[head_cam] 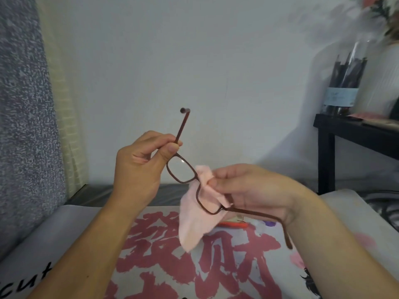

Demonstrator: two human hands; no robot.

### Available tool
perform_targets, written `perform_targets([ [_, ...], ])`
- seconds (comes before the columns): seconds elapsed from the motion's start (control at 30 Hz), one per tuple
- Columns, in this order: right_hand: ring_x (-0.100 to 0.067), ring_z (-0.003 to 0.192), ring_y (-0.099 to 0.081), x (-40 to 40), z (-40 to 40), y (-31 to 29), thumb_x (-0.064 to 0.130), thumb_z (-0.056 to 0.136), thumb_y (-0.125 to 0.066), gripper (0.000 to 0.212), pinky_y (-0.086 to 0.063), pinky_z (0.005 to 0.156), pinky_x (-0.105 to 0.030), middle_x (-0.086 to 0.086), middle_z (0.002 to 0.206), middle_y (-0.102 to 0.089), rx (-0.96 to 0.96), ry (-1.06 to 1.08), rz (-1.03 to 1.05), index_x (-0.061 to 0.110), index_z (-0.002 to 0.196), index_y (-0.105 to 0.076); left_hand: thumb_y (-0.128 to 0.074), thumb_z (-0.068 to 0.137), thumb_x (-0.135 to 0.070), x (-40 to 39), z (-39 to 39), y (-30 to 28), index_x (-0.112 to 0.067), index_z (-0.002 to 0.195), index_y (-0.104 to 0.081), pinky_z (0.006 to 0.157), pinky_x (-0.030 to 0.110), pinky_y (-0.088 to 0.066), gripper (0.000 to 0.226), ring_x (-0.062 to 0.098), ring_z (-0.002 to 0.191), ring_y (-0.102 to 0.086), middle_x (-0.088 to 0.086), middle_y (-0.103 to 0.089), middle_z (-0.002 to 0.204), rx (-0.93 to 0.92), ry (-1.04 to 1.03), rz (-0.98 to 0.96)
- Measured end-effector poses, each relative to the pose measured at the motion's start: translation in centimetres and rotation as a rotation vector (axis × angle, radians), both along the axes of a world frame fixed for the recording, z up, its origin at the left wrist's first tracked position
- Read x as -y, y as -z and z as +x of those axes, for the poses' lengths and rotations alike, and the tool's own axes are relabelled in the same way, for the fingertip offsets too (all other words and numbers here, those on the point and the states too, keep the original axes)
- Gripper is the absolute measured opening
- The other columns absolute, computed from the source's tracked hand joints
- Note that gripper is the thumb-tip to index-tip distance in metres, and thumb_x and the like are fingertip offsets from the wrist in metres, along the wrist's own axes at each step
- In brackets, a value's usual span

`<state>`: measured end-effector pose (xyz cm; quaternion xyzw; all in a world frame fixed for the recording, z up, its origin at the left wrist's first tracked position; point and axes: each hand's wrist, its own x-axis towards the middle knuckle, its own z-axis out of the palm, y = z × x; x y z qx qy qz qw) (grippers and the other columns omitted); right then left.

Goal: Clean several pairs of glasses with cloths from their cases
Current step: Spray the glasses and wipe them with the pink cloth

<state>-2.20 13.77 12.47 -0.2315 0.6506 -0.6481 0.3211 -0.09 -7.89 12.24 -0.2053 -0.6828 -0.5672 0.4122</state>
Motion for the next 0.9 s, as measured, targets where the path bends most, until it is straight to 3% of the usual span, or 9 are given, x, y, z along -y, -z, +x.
perform_targets([
  [0.1,-0.023,0.092,-0.070,0.9,0.3,0.5,-0.001,0.099,-0.056,0.018,-0.058,0.086,-0.035,-0.016,0.101,-0.071,-0.037,-0.041,0.066,-0.005,0.114,-0.066,-0.070,0.085,-0.026,0.2,-0.2,0.0,-0.043,0.091,-0.075,0.084,0.022,-0.055,0.019,0.009,0.090,-0.069,-0.019,-0.073,0.089,-0.044,-0.044,-0.016],
  [0.2,-0.022,0.090,-0.070,0.6,0.2,0.3,-0.012,0.094,-0.058,0.025,-0.056,0.084,-0.031,-0.015,0.102,-0.071,-0.085,-0.100,0.082,-0.005,0.117,-0.064,-0.069,0.083,-0.022,0.0,-0.3,0.1,-0.029,0.091,-0.073,0.081,0.017,-0.054,0.011,0.005,0.088,-0.070,-0.018,-0.073,0.086,-0.011,-0.008,0.058],
  [0.3,-0.017,0.084,-0.071,0.1,0.2,-0.2,-0.017,0.088,-0.060,0.033,-0.055,0.070,-0.024,-0.010,0.097,-0.072,-0.135,-0.126,0.139,0.005,0.113,-0.065,-0.069,0.081,-0.022,-0.3,-0.4,0.3,-0.027,0.089,-0.074,0.081,0.016,-0.054,0.010,0.004,0.087,-0.070,-0.018,-0.073,0.086,0.020,0.010,0.090],
  [0.4,-0.012,0.074,-0.068,-0.1,0.3,-0.4,-0.022,0.088,-0.057,0.034,-0.051,0.056,-0.017,-0.010,0.092,-0.070,-0.172,-0.092,0.222,0.001,0.112,-0.063,-0.070,0.080,-0.023,-0.6,-0.5,0.5,-0.028,0.089,-0.074,0.082,0.018,-0.055,0.011,0.004,0.088,-0.071,-0.018,-0.074,0.085,0.049,0.022,0.106],
  [0.5,-0.018,0.083,-0.069,0.4,0.4,-0.1,-0.018,0.087,-0.062,0.028,-0.056,0.066,-0.020,-0.016,0.098,-0.071,-0.233,-0.055,0.304,0.000,0.108,-0.067,-0.069,0.079,-0.023,-1.1,-0.4,0.7,-0.024,0.093,-0.074,0.079,0.015,-0.054,0.015,0.003,0.084,-0.070,-0.013,-0.074,0.083,0.086,0.038,0.128],
  [0.57,-0.013,0.082,-0.071,1.2,0.4,0.6,-0.013,0.086,-0.067,0.026,-0.055,0.069,-0.019,-0.008,0.093,-0.075,-0.245,-0.004,0.318,0.008,0.100,-0.071,-0.068,0.078,-0.023,-1.4,-0.4,0.8,-0.024,0.093,-0.074,0.078,0.013,-0.054,0.016,0.002,0.080,-0.069,-0.009,-0.072,0.084,0.086,0.038,0.130],
  [0.77,-0.018,0.082,-0.069,1.3,-0.9,1.7,-0.016,0.085,-0.066,0.029,-0.055,0.076,-0.024,-0.010,0.089,-0.072,-0.140,0.124,0.076,-0.003,0.110,-0.068,-0.068,0.077,-0.023,-1.7,-0.2,1.1,-0.041,0.077,-0.079,0.076,0.011,-0.052,0.021,-0.003,0.078,-0.069,-0.019,-0.075,0.080,0.130,0.057,0.100],
  [0.9,-0.013,0.084,-0.072,-0.6,0.4,2.8,-0.008,0.093,-0.061,0.019,-0.056,0.076,-0.021,-0.004,0.091,-0.076,-0.104,0.132,0.071,0.005,0.101,-0.073,-0.070,0.085,-0.009,-1.7,0.2,3.0,-0.025,0.087,-0.075,0.078,0.012,-0.051,0.017,-0.002,0.080,-0.068,-0.016,-0.076,0.083,0.205,0.057,0.067],
])
